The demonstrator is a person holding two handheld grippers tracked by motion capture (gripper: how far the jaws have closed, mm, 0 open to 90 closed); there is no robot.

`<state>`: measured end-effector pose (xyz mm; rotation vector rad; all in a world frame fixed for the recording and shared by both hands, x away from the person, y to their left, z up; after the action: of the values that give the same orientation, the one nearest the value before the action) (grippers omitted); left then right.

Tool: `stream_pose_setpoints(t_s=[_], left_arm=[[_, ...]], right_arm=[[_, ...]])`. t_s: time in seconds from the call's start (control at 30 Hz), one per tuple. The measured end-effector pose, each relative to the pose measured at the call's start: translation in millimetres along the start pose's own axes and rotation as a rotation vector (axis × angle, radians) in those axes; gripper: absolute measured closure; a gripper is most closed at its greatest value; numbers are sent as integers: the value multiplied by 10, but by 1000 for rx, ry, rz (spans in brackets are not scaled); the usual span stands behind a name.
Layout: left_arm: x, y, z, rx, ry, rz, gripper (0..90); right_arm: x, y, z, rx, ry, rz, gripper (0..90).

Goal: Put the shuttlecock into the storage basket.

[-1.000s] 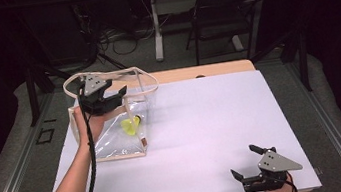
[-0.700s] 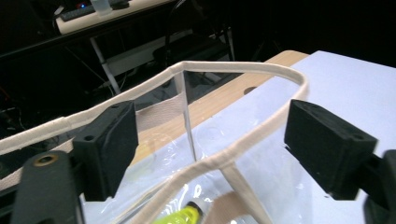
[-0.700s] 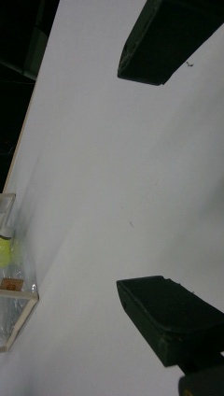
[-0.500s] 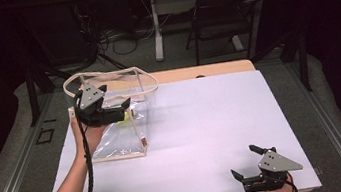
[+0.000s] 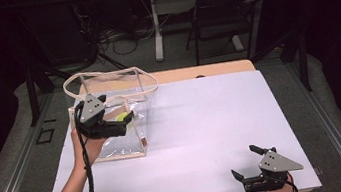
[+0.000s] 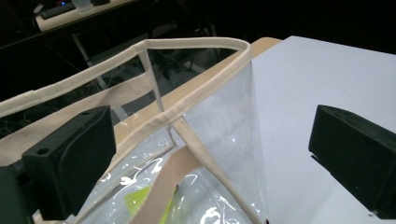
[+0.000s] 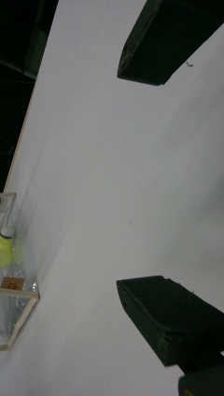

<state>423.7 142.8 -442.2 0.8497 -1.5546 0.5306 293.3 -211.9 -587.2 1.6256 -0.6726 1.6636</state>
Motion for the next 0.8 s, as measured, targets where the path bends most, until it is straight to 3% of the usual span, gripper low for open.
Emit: stream_pose_setpoints(t_s=[0.8], left_arm=[[-387,342,366,-70,9,12,0]], right_arm=[[29,18,-29,6,8,5,11]])
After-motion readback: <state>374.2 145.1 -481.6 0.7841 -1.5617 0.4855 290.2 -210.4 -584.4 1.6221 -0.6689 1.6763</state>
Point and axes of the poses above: each handheld gripper's, and its own axes: y roughly backward along the jaws, x roughly out of its top, z roughly to its right, the point moved 9 cm from there along -y, roughly forward along the jaws, and after that the axes turned 15 degrees about z, right-handed, at the moved point
